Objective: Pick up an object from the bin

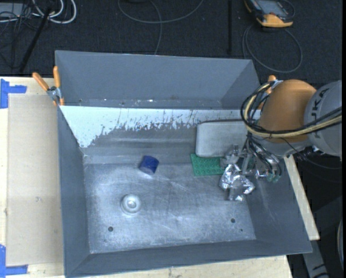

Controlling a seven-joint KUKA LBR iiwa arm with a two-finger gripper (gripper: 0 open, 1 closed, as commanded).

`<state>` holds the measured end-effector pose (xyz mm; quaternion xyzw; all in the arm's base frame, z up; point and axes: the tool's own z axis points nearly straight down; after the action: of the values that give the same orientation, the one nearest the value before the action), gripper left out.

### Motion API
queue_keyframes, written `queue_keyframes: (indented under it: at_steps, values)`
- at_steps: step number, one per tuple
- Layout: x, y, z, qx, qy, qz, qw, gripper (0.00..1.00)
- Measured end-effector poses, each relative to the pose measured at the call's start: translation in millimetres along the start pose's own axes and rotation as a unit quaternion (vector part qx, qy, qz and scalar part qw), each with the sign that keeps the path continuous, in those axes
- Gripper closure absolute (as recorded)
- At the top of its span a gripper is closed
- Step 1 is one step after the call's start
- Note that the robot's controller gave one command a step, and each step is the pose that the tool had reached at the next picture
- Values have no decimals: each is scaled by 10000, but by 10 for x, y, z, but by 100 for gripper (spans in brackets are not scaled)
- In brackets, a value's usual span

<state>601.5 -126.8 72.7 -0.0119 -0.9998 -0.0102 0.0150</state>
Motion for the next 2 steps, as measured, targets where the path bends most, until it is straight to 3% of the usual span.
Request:
queue_keyframes:
  at_steps: [1,2]
  values:
    - [674,9,-119,91,-134,-47,9999,0]
    - [624,8,-139,99,-197,-60,9997,100]
